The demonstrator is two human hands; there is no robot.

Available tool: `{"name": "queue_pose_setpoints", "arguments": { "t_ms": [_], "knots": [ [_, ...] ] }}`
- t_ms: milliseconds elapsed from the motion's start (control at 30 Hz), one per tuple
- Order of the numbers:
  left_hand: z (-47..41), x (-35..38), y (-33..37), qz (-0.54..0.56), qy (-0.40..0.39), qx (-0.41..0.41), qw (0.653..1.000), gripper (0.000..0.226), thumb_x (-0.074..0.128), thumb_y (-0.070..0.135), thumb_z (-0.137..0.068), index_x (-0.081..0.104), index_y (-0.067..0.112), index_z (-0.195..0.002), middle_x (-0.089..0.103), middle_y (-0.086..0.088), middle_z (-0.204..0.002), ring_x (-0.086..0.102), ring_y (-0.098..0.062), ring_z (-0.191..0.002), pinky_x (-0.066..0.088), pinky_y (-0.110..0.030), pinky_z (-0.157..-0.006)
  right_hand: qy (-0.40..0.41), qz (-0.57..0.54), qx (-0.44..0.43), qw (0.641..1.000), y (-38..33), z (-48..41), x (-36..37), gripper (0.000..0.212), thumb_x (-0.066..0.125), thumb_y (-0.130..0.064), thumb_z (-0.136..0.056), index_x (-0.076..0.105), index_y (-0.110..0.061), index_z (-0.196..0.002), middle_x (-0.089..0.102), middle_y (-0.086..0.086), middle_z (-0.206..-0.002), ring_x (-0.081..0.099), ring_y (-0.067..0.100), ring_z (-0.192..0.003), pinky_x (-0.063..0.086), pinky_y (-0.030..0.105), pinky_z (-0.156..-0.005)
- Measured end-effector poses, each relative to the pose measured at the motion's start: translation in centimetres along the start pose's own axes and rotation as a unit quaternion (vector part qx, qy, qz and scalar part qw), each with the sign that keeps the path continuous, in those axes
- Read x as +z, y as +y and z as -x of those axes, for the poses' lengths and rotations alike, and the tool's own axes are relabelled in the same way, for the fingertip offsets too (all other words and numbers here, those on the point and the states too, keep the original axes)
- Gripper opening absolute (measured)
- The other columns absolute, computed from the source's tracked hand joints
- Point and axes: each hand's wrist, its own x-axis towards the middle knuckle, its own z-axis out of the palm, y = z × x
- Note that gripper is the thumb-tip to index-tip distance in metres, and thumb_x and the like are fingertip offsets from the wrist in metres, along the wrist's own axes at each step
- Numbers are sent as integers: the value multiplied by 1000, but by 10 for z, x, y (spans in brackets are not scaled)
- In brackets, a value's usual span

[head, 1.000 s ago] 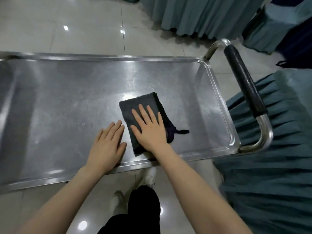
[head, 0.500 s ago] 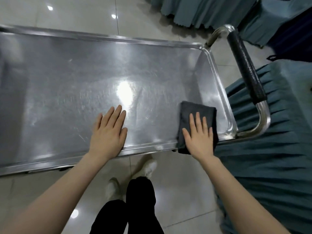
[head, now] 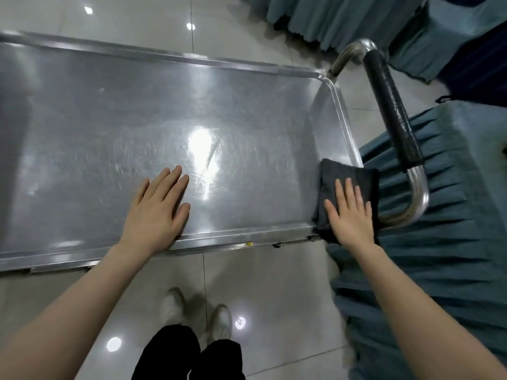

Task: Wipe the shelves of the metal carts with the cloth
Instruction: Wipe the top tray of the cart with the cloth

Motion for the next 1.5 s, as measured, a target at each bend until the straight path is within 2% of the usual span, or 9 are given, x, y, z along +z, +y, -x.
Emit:
{"name": "queue_pose_setpoints", "arguments": {
  "t_ms": [133, 300, 467, 733, 900, 1100, 1167, 1367, 1500],
  "knots": [
    [-2, 2, -2, 1, 15, 1, 1000, 58, 34, 43, -93, 42, 18, -145, 33, -1, -157, 27, -20, -145, 18, -44, -118, 40, -17, -25, 999, -14, 41, 18, 62, 5, -57, -98, 5, -33, -156, -1, -6, -164, -2, 17, -151, 5, 48, -121],
    [15, -6, 14, -47, 35, -73, 996, 52, 35, 36, -95, 53, 12, -138, 47, -13, -147, 46, -35, -131, 37, -49, -104, 65, -12, -240, 968, -128, 97, 47, 59, 25, -54, -101, 23, -30, -155, 15, -4, -163, 9, 20, -151, 8, 46, -121],
    [50, -18, 18, -68, -43, -99, 992, 64, 24, 48, -94, 39, 17, -148, 31, -7, -157, 30, -29, -144, 27, -47, -114, 64, 6, -349, 935, -142, 90, 38, 58, 33, -53, -101, 28, -29, -154, 20, -3, -161, 16, 20, -149, 19, 45, -120],
    [128, -42, -21, -99, -69, -73, 990, 61, 26, 49, -98, 36, 18, -149, 27, -3, -158, 29, -24, -145, 21, -43, -119, 39, 14, -245, 969, -11, 61, 29, 62, 19, -57, -96, 29, -32, -152, 18, -8, -162, 10, 16, -150, 13, 45, -119],
    [135, -46, -16, -67, -63, -93, 991, 70, 14, 58, -97, 38, 16, -148, 30, -3, -157, 26, -23, -146, 22, -45, -118, 86, 21, -343, 935, -109, 87, 40, 56, 32, -49, -97, 44, -27, -147, 29, -4, -158, 24, 24, -147, 21, 49, -115],
    [142, -83, -66, -59, -46, -50, 996, 46, 41, 35, -93, 63, 10, -125, 51, -10, -143, 53, -30, -127, 43, -44, -104, 45, 3, -446, 894, -300, 136, 51, 55, 44, -47, -99, 34, -32, -151, 20, -4, -162, 13, 23, -150, 10, 49, -120],
    [143, -102, -91, -77, -47, -65, 994, 45, 40, 34, -92, 64, 12, -123, 53, -10, -140, 55, -32, -123, 44, -44, -101, 22, 11, -462, 887, -298, 131, 47, 54, 40, -47, -101, 30, -32, -152, 13, -6, -163, 6, 20, -151, 1, 44, -120],
    [146, -139, -165, -103, -51, -74, 991, 52, 36, 37, -92, 62, 8, -126, 54, -13, -139, 52, -34, -128, 39, -48, -106, 62, -12, -391, 918, -201, 115, 41, 51, 44, -44, -95, 48, -29, -143, 37, -2, -155, 27, 22, -145, 24, 47, -115],
    [158, -148, -191, -97, -29, -102, 990, 55, 35, 41, -92, 59, 10, -130, 54, -10, -139, 46, -30, -134, 25, -52, -115, 96, -22, -408, 908, -258, 130, 51, 47, 45, -40, -95, 52, -28, -140, 41, 0, -153, 32, 26, -144, 26, 52, -113]
  ]
}}
